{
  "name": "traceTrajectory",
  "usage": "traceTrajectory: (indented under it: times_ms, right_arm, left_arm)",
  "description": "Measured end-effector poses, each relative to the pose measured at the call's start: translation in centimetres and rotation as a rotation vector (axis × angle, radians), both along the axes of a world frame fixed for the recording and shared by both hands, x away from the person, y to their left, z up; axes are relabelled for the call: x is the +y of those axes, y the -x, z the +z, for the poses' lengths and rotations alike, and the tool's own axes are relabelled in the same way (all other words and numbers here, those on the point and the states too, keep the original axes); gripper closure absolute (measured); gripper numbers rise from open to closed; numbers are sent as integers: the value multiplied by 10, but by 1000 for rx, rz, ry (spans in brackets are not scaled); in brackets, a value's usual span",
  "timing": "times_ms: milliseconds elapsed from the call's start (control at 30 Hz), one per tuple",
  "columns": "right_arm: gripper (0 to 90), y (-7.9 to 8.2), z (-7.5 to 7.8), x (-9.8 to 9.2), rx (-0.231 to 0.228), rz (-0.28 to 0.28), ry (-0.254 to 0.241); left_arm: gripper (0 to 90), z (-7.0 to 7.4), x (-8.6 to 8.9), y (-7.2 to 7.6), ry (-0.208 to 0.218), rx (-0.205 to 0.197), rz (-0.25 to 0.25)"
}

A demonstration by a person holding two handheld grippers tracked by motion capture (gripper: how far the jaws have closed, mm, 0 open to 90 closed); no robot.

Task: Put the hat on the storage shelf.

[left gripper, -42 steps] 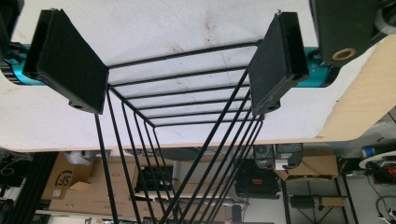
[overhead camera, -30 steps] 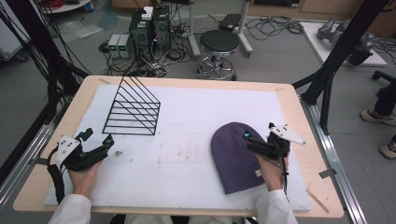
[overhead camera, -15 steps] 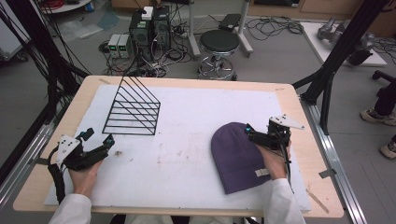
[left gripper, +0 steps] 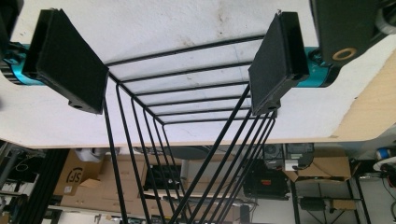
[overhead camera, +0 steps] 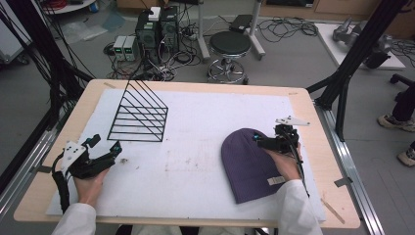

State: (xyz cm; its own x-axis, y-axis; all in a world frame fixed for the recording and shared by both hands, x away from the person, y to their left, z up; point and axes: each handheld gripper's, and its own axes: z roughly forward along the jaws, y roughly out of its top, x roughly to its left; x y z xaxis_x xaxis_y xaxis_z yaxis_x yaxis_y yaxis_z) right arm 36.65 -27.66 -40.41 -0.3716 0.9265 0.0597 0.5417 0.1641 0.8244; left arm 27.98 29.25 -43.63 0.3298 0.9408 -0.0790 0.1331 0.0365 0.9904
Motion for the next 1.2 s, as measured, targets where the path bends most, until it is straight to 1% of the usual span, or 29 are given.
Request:
traceTrajectory:
  times_ms: [33,133,200,333,433,533,600,633,667,700,733,800,833,967,1033,1067,1200]
  right_arm:
    - [72,-2,0,1,15,11,13]
    - [72,-9,-2,5,39,32,18]
    - [72,-13,-7,6,70,42,39]
    - [72,-21,-17,9,138,58,59]
    - [72,-26,-22,10,168,64,84]
    - [72,-29,-24,10,195,66,83]
    - [71,-32,-24,9,220,70,89]
    - [72,-34,-24,9,241,72,95]
    - [73,-36,-24,8,240,74,94]
    - [73,-37,-26,7,250,73,86]
    - [72,-39,-28,6,271,73,78]
    - [72,-41,-33,4,300,73,79]
    - [73,-42,-35,3,306,73,69]
    - [88,-43,-35,4,301,82,78]
    - [145,-43,-34,3,294,101,87]
    - [162,-43,-33,3,296,108,82]
    - [231,-44,-32,5,299,131,90]
  left_arm:
    - [200,0,0,0,-3,1,-3]
    - [199,0,0,0,-1,3,-5]
    - [199,0,0,0,2,2,-5]
    - [199,0,1,0,4,4,-4]
    - [198,-1,1,0,4,4,-5]
    - [198,-1,1,0,2,3,-8]
    - [198,0,0,0,0,5,-10]
    - [198,0,0,0,0,5,-10]
    - [198,-1,0,0,1,3,-11]
    - [198,-1,0,0,1,3,-11]
    - [198,-1,0,0,1,3,-11]
    - [198,0,0,0,0,3,-11]
    - [198,0,0,0,-1,4,-11]
    - [198,-1,0,0,3,5,-10]
    - [198,-1,0,0,4,5,-12]
    - [198,-1,-1,0,2,4,-14]
    - [198,-1,-2,-1,1,4,-17]
